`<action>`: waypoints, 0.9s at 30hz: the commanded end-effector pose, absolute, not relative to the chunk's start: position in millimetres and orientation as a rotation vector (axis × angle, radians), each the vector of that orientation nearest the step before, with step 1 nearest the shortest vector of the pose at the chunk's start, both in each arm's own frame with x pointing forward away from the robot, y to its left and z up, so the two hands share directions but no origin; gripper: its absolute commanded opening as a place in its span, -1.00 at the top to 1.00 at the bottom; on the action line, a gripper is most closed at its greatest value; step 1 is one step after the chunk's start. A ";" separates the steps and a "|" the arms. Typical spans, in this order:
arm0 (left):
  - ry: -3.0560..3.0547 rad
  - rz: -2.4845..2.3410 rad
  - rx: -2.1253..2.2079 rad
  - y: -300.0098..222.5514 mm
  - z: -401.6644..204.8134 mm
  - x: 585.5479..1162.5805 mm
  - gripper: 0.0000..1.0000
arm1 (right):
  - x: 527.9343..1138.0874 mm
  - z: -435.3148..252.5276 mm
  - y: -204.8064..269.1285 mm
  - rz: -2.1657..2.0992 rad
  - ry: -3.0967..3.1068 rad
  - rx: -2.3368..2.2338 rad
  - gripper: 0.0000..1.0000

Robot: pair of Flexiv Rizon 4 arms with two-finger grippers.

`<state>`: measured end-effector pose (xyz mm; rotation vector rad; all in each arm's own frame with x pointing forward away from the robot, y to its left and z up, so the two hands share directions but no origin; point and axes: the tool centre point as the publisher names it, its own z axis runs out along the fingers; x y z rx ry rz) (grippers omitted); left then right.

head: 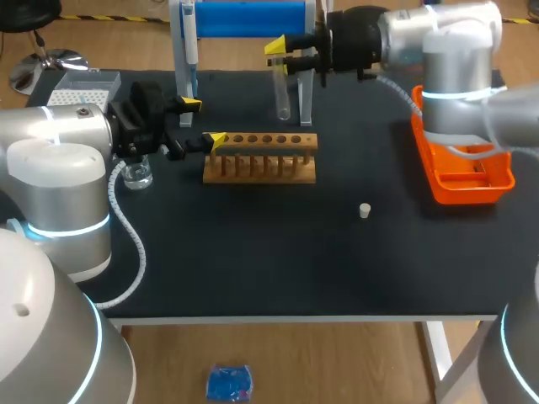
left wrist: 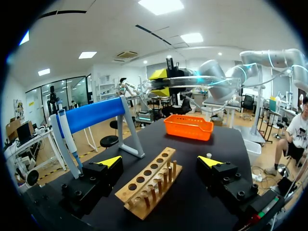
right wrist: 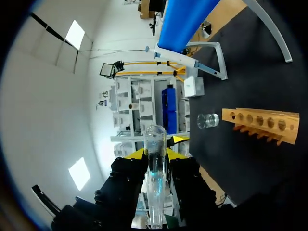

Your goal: Invert the test tube, pick up the pipette, mount the tip to pipette, aspirate from beaker and dispense into the tube, eject the tip, return the pipette, and cap with the stopper.

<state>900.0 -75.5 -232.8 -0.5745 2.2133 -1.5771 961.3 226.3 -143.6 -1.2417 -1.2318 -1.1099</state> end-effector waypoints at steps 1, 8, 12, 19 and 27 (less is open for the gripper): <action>2.207 -1.578 -0.574 -75.4 -233.8 898.7 -1.00 | 960.1 -151.8 217.0 -1.167 -1.169 -1.184 1.00; 2.207 -1.578 -0.574 -75.4 -233.8 898.7 -1.00 | 954.8 -152.2 201.3 -1.165 -1.090 -1.128 1.00; 2.207 -1.578 -0.574 -75.4 -233.8 898.7 -1.00 | 954.2 -158.1 197.9 -1.172 -1.141 -1.130 1.00; 2.207 -1.578 -0.574 -75.4 -233.8 898.7 -1.00 | 952.5 -169.9 198.4 -1.150 -1.199 -1.151 1.00; 2.207 -1.578 -0.574 -75.4 -233.8 898.7 -1.00 | 948.5 -169.7 197.5 -1.165 -1.206 -1.149 1.00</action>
